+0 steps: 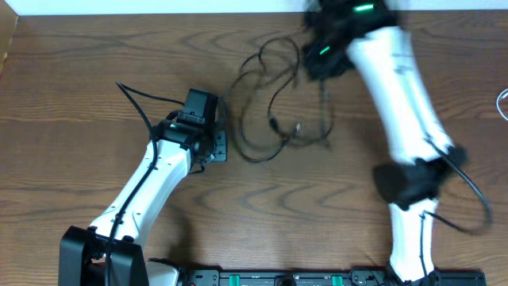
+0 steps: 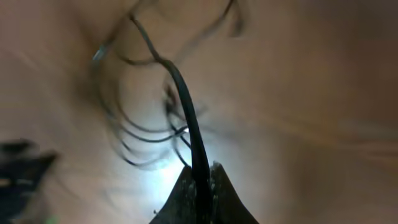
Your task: Untangle cables
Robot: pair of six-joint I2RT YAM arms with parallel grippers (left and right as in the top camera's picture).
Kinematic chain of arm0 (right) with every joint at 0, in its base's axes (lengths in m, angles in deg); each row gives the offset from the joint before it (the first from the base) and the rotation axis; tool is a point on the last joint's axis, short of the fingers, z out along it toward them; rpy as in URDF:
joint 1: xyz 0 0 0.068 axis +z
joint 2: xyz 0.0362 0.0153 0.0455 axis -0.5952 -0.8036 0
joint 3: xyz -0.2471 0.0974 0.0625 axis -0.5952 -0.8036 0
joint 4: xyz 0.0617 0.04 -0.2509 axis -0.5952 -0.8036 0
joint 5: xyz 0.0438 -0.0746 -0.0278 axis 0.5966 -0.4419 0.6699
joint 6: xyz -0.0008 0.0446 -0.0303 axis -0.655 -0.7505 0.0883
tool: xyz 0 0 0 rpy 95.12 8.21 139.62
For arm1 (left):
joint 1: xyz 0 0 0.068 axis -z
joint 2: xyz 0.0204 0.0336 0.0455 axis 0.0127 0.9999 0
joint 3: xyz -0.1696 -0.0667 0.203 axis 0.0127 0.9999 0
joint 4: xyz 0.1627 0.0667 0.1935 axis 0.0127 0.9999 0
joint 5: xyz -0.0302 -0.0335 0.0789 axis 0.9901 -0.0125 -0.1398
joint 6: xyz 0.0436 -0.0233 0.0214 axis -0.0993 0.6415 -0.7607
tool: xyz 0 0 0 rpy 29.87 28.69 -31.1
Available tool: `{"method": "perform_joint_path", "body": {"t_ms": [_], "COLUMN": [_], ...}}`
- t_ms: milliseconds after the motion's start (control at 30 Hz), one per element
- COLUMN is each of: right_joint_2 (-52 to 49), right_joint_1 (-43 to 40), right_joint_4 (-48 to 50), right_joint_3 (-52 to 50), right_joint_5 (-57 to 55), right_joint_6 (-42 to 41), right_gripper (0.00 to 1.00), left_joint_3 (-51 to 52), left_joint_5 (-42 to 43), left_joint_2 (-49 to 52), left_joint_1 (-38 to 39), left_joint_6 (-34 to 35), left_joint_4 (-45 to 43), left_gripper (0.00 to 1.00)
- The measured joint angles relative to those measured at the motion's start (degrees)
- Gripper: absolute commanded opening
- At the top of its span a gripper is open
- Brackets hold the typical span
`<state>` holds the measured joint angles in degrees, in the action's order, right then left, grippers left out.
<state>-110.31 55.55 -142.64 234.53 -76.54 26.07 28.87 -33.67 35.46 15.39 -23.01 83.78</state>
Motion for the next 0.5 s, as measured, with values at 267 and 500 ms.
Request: {"method": "perform_joint_path", "body": {"t_ms": [267,500], "right_joint_2": [16.0,18.3], "right_joint_1": [-2.9,-1.3], "right_joint_4": [0.3,0.2], "right_joint_3": [5.3,5.3], "right_joint_5": [2.6,9.0], "right_joint_6": [1.8,4.5], "right_gripper": [0.01,0.01], "left_joint_3": [0.1,0.1], "left_joint_5": [17.9,28.7], "left_joint_2": [0.0,0.0], "left_joint_1": [0.9,6.4], "left_joint_6": [-2.2,-3.1], "left_joint_4": [-13.8,-24.7], "left_gripper": [0.53,0.58]}}
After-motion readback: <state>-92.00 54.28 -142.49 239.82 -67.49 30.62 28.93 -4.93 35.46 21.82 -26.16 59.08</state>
